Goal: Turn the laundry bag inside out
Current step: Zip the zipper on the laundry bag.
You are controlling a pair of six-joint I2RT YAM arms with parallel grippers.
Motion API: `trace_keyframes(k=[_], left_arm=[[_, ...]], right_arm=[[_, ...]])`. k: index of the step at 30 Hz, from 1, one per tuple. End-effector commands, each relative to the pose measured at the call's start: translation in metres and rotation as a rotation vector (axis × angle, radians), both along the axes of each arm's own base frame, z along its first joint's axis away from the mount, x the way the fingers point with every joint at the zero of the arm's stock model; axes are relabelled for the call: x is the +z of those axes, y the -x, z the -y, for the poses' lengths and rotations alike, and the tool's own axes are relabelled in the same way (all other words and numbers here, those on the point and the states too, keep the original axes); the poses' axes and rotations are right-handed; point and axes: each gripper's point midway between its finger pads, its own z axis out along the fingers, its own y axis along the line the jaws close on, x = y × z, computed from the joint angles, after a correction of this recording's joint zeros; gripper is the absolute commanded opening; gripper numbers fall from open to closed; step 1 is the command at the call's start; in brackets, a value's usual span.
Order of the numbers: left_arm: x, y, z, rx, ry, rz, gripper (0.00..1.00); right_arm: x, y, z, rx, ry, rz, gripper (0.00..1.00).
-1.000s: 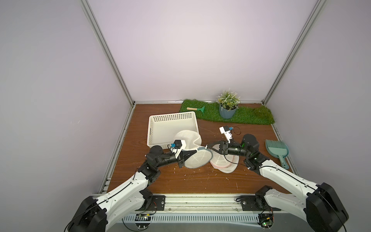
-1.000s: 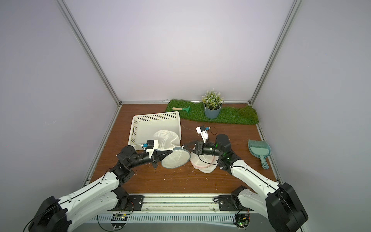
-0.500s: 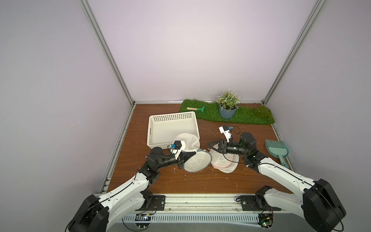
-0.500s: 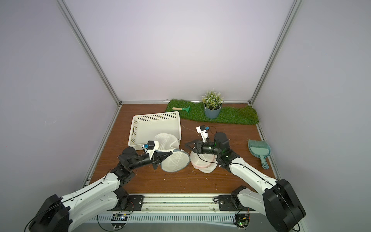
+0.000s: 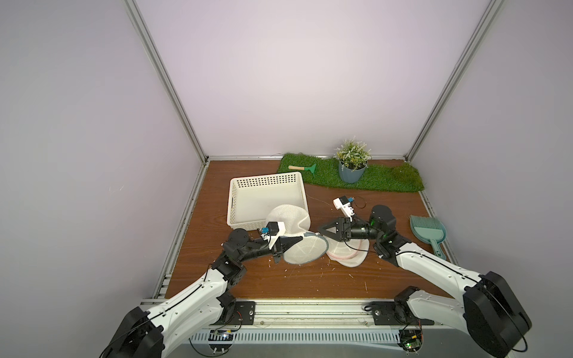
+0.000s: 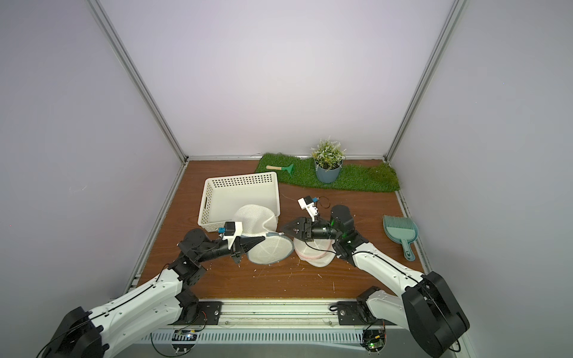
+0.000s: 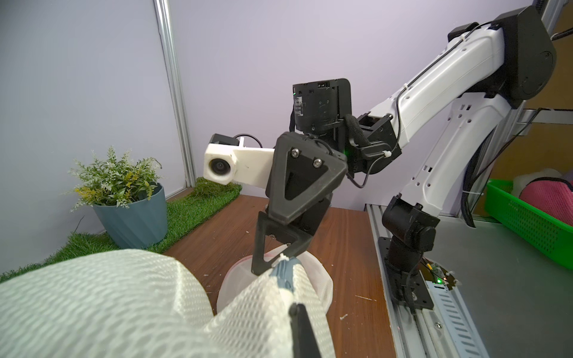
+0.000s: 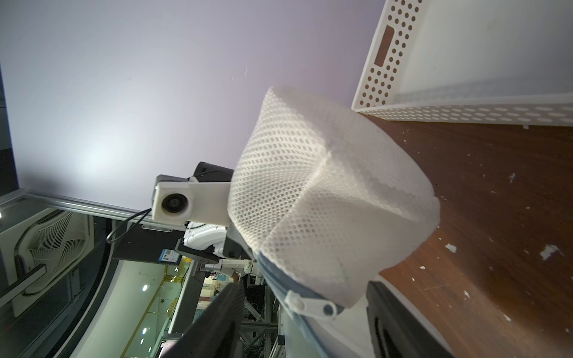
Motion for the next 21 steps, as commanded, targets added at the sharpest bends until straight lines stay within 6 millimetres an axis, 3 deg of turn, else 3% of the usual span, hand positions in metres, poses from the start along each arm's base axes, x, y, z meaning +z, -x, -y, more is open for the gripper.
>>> trace_keyframes(k=[1, 11, 21], left_arm=[[0.022, 0.003, 0.002, -0.019, 0.03, 0.083, 0.0], [0.027, 0.004, 0.001, -0.02, 0.044, 0.101, 0.0], [0.024, 0.003, -0.001, -0.003, 0.041, 0.098, 0.0]], right_arm=[[0.027, 0.012, -0.003, 0.057, -0.097, 0.032, 0.69], [0.009, 0.015, -0.01, 0.071, -0.059, -0.021, 0.68], [0.01, 0.017, -0.009, 0.069, -0.064, -0.02, 0.43]])
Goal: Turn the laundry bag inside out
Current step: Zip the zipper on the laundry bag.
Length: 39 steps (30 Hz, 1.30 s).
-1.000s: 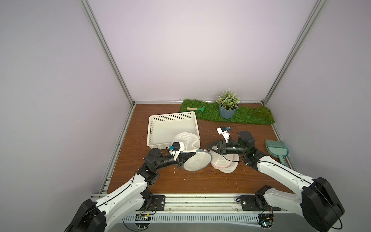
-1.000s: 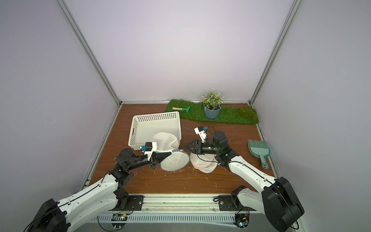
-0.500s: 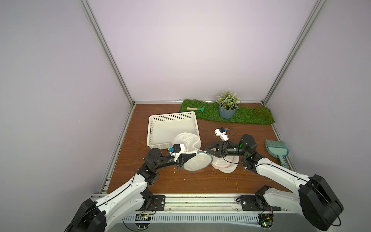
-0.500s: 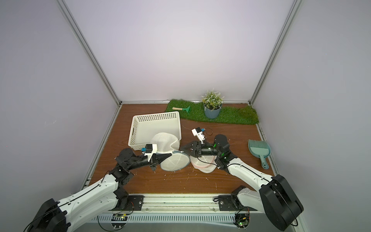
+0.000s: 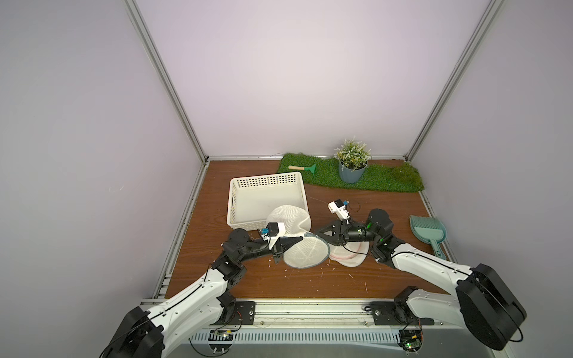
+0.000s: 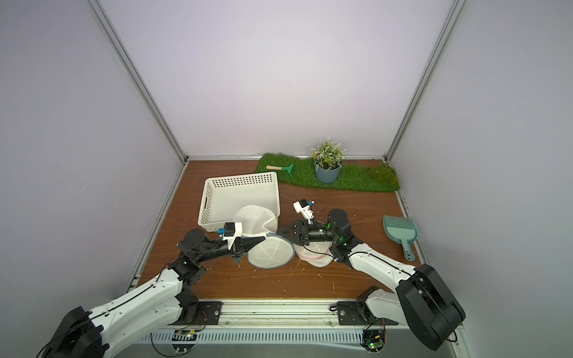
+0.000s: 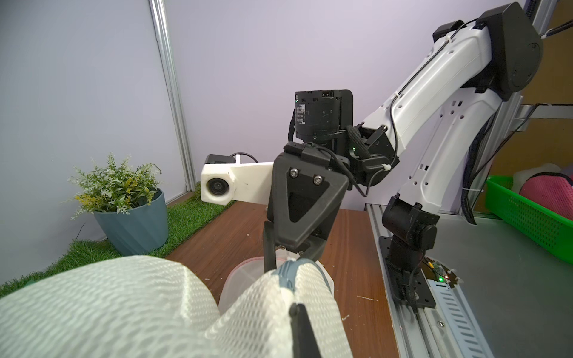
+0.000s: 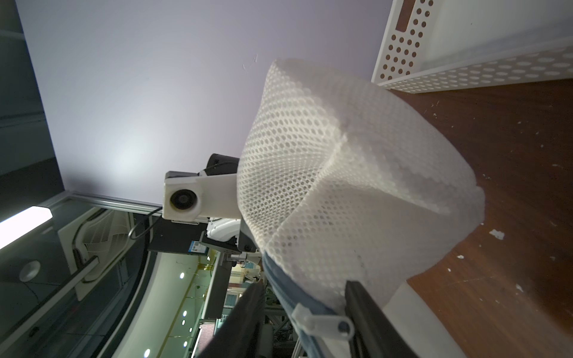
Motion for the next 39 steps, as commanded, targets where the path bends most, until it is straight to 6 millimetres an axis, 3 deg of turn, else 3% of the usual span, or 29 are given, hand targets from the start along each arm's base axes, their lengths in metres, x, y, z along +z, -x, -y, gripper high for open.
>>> trace_keyframes(k=[1, 28, 39], left_arm=[[0.0205, 0.0019, -0.0004, -0.002, 0.035, 0.074, 0.0], [0.0137, -0.0013, -0.0034, 0.032, 0.019, 0.067, 0.0], [0.0127, -0.0023, -0.0047, 0.044, 0.016, 0.068, 0.0]], right_arm=[[0.0143, 0.0046, 0.0012, 0.011, -0.038, 0.065, 0.41], [0.0131, -0.0034, 0.0071, -0.038, -0.028, 0.066, 0.18], [0.0111, -0.0031, 0.0097, -0.045, -0.024, 0.064, 0.01]])
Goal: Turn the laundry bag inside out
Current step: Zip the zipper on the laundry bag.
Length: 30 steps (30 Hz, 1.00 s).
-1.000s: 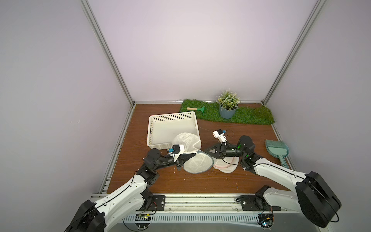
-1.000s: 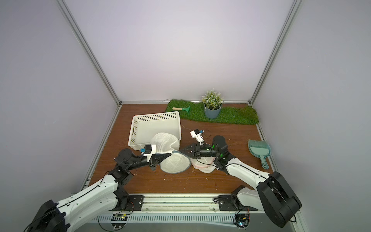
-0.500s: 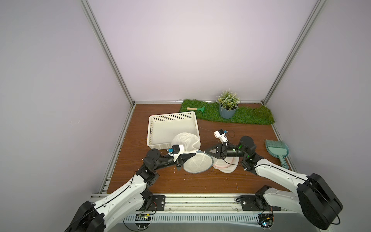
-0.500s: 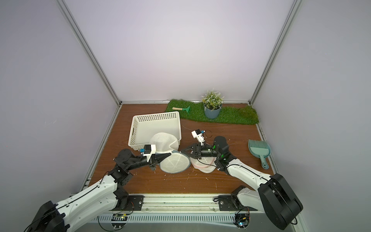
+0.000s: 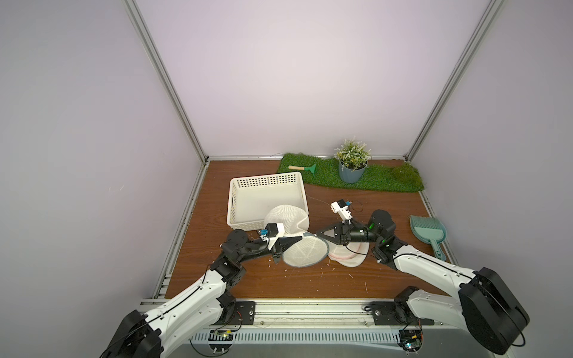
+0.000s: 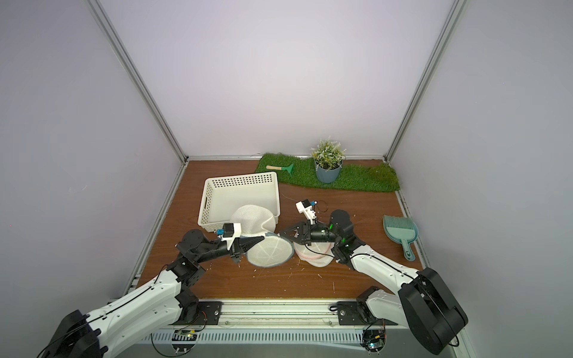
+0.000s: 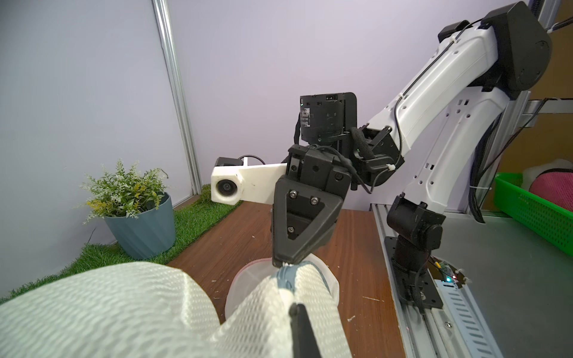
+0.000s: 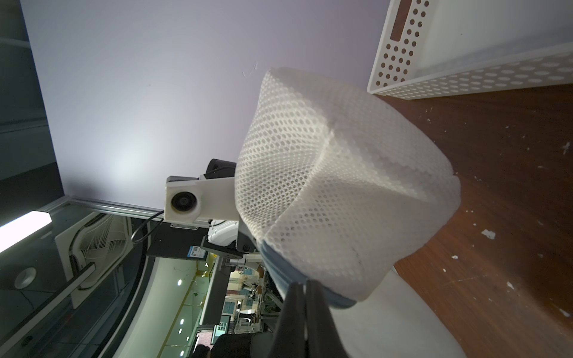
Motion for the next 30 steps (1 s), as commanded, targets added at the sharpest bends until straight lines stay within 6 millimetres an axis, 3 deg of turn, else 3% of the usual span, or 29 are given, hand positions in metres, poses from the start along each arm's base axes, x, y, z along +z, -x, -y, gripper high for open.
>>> trace_keyframes(k=[1, 5, 6, 9, 12, 18, 22, 26, 30], left_arm=[[0.011, 0.0, -0.002, 0.013, 0.018, 0.047, 0.0], [0.009, -0.005, -0.004, 0.049, 0.015, 0.036, 0.01], [0.008, -0.01, -0.006, 0.08, 0.014, 0.023, 0.09], [0.003, -0.02, -0.013, 0.158, 0.005, -0.024, 0.53], [-0.007, -0.022, -0.021, 0.214, -0.019, -0.068, 0.7], [-0.038, -0.021, -0.041, 0.315, -0.115, -0.183, 0.78], [-0.046, -0.015, -0.049, 0.335, -0.158, -0.227, 0.77], [-0.029, -0.01, -0.052, 0.337, -0.145, -0.244, 0.72], [-0.01, -0.007, -0.05, 0.313, -0.156, -0.217, 0.72]], right_arm=[[0.011, -0.001, 0.003, -0.018, -0.022, 0.059, 0.0], [0.014, -0.003, 0.003, -0.026, -0.02, 0.07, 0.0], [0.015, -0.005, 0.003, -0.03, -0.017, 0.076, 0.0], [0.017, -0.01, 0.001, -0.041, 0.01, 0.1, 0.0], [0.012, -0.017, 0.001, -0.067, 0.072, 0.133, 0.0], [0.008, -0.031, -0.001, -0.112, 0.098, 0.175, 0.0], [0.008, -0.042, -0.006, -0.119, 0.121, 0.211, 0.0], [-0.007, -0.044, -0.01, -0.083, 0.228, 0.285, 0.0], [-0.028, -0.031, -0.013, 0.012, 0.301, 0.32, 0.0]])
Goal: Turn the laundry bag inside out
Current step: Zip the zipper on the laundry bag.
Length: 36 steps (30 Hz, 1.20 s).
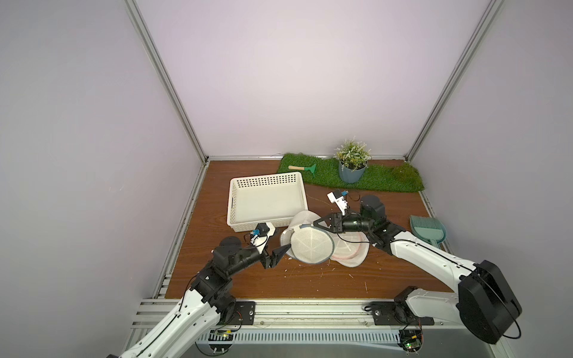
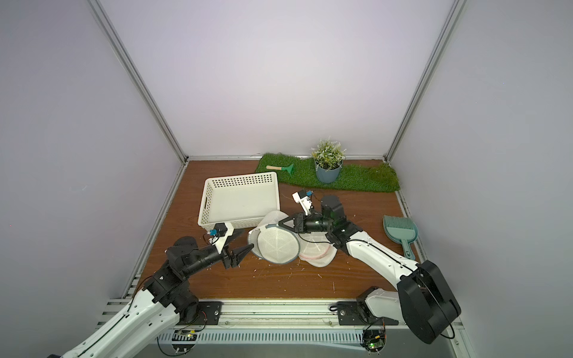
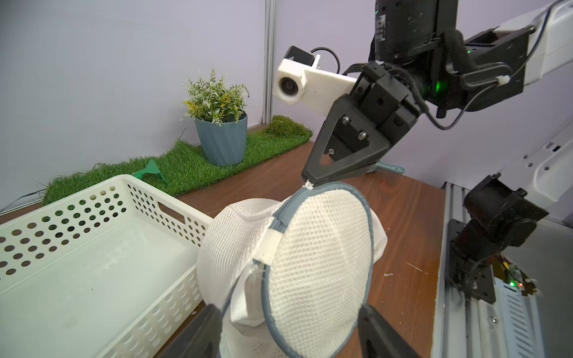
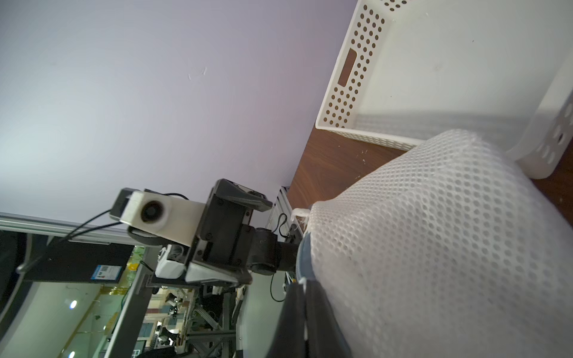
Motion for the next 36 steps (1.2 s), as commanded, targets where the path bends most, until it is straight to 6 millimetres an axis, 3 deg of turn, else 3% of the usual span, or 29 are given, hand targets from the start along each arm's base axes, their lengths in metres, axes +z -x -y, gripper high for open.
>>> trace_keyframes(k=[1, 6, 11, 18, 25, 32, 36], left_arm=[[0.017, 0.002, 0.003, -0.025, -0.024, 0.01, 0.73], [0.017, -0.005, 0.025, -0.152, -0.132, 0.032, 0.77], [0.0, -0.004, 0.049, -0.34, -0.251, 0.025, 0.77], [-0.023, -0.006, 0.061, -0.465, -0.343, 0.022, 0.72], [-0.038, -0.011, 0.069, -0.529, -0.352, 0.017, 0.45], [-0.044, -0.011, 0.069, -0.562, -0.375, 0.008, 0.08], [-0.036, -0.013, 0.069, -0.533, -0.361, 0.033, 0.03]], right_arm=[[-0.016, 0.015, -0.003, 0.098, 0.081, 0.077, 0.0], [-0.014, 0.029, -0.014, 0.182, 0.068, 0.094, 0.0], [-0.01, 0.033, -0.019, 0.213, 0.074, 0.109, 0.0], [-0.004, 0.037, -0.019, 0.224, 0.068, 0.126, 0.0], [-0.002, 0.038, -0.02, 0.232, 0.066, 0.134, 0.0], [0.002, 0.032, -0.019, 0.194, 0.081, 0.147, 0.0], [0.005, 0.015, -0.008, 0.085, 0.121, 0.117, 0.0]])
